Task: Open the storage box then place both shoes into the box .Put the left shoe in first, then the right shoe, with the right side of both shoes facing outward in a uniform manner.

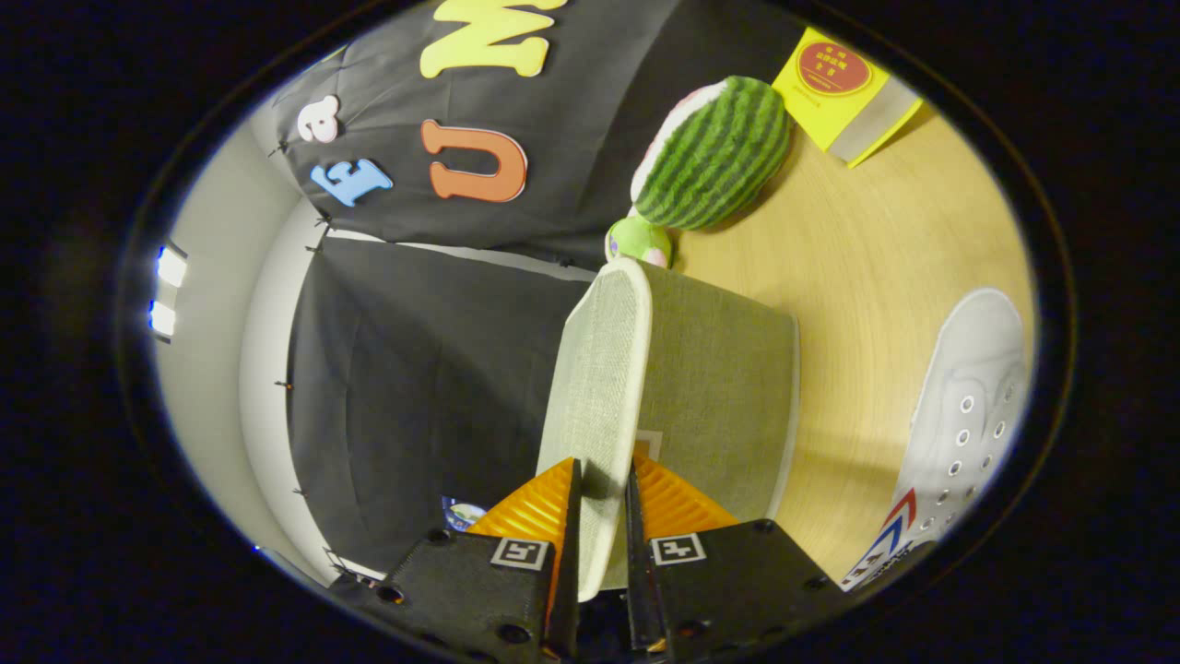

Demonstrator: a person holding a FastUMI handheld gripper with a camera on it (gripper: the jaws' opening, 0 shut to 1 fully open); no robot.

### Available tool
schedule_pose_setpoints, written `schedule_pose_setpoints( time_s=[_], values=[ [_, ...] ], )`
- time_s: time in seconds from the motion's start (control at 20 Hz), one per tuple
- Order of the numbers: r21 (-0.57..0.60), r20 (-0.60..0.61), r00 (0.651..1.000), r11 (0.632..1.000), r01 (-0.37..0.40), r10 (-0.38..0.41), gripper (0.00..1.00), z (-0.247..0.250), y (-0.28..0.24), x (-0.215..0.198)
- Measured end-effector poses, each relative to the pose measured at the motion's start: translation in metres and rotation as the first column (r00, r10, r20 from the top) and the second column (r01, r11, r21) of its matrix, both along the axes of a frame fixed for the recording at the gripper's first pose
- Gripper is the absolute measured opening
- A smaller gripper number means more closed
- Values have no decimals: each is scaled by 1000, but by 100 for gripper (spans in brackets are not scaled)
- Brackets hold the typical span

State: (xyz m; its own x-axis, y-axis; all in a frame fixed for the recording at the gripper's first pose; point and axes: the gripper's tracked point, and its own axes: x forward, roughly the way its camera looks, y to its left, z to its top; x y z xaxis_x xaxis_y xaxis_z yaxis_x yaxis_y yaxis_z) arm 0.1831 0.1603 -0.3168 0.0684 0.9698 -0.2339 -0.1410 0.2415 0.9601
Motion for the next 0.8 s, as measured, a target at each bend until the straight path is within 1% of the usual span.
schedule_pose_setpoints(
  time_s=[0.05,0.1,0.15,0.2,0.25,0.5,0.65,0.8],
  values=[
    [4,7,1000,1000,1,-1,21,1,-1,1],
    [6,23,1000,1000,20,-20,18,3,-1,3],
    [-7,35,999,999,40,-40,12,4,-3,7],
    [-15,52,998,999,29,-28,10,7,-1,5],
    [-35,71,997,999,37,-34,7,12,0,6],
    [-60,111,993,997,57,-50,6,46,11,6],
    [-46,166,985,998,42,-34,6,80,22,-7],
    [-49,211,977,998,49,-37,6,106,37,-16]
  ],
)
